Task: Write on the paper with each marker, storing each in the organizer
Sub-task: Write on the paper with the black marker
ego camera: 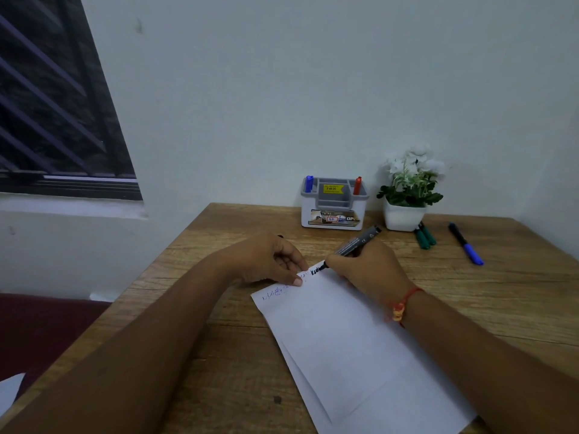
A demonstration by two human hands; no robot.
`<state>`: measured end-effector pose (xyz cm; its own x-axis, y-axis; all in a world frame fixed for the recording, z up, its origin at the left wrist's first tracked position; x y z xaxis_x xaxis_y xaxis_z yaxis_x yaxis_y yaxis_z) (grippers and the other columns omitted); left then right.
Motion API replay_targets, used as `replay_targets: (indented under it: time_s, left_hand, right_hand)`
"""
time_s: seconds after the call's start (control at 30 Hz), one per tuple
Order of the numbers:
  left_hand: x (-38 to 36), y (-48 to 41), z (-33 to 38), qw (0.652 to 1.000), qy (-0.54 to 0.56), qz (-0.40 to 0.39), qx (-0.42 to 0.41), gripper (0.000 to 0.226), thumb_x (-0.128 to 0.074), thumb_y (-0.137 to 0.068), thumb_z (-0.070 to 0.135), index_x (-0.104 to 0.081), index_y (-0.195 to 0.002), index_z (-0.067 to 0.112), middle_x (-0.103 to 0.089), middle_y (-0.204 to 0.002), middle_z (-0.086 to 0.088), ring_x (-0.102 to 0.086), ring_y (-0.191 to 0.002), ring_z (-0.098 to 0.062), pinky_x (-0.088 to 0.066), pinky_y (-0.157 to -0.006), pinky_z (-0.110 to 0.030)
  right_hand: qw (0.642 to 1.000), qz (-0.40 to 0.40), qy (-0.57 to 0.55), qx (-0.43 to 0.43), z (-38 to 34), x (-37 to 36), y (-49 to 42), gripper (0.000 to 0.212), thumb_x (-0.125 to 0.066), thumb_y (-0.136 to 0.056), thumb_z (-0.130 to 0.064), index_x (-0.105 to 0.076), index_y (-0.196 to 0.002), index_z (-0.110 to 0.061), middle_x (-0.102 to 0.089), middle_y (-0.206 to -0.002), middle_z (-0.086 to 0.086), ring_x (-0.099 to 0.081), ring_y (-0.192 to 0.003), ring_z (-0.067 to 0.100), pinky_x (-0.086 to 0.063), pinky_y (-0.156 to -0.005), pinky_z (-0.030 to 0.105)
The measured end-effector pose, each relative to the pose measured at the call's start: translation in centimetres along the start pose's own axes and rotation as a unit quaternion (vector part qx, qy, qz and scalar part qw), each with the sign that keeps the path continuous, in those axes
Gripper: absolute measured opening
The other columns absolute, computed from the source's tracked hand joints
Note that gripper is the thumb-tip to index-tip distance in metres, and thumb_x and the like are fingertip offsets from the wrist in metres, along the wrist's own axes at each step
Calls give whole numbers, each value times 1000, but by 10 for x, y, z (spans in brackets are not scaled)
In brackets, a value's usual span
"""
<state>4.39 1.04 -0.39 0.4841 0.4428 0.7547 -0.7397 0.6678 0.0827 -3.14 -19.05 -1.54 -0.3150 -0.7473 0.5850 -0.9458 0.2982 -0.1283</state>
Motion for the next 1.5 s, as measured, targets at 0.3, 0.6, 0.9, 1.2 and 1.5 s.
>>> replay_targets:
  time_s: [0.3, 0.6, 0.9, 1.2, 1.5]
  left_hand:
    - [0, 0, -1, 1000, 0, -1, -8, 30, -81, -77, 28, -74, -106, 29, -68, -87, 15, -59, -73, 10, -40, -60, -4]
    - [0, 0, -1, 1000, 4, 0, -3, 30, -82, -77, 29, -74, -105, 31, -69, -88, 15, -60, -75, 8, -41, -61, -5]
    - [0, 0, -1, 1000, 18, -2, -3, 30, -82, -76, 28, -75, -105, 29, -69, -87, 15, -60, -73, 8, -42, -63, -7]
    - [0, 0, -1, 1000, 14, -1, -7, 28, -82, -76, 28, -74, -103, 31, -68, -84, 17, -59, -73, 9, -41, -63, -6]
    - [0, 1, -1, 1000, 29, -1, -2, 30, -83, -76, 26, -75, -105, 27, -69, -87, 13, -60, -73, 6, -42, -62, -7]
  right_hand:
    - [1000, 8, -6, -20, 3, 0, -2, 26, -75, -76, -32, -72, -84, -8, -69, -67, 2, -62, -54, 10, -40, -45, 19]
    - [1000, 13, -3, -11, 2, -1, -3, 28, -74, -75, -33, -69, -83, -7, -68, -64, 1, -61, -53, 9, -40, -45, 19]
    - [999, 22, -27, -10, 3, 0, -2, 23, -74, -78, -29, -71, -84, -6, -71, -66, 3, -62, -49, 8, -44, -45, 18]
    - [1000, 14, -10, -7, 2, 0, -1, 23, -72, -77, -29, -66, -76, -7, -67, -64, 2, -65, -59, 16, -43, -50, 24]
    - [1000, 19, -11, -10, 2, 0, -1, 19, -72, -79, -28, -68, -78, -10, -68, -64, 1, -64, -52, 9, -41, -46, 19]
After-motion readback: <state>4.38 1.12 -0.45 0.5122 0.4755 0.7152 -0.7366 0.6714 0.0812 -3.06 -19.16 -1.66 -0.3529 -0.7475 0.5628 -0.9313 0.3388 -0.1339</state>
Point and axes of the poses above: each hand's wrist, its own y-axis away from the middle knuckle, its own x-axis out of the back of the hand, z = x × y, the point moved 1 cm from there along -y, towards the middle knuckle
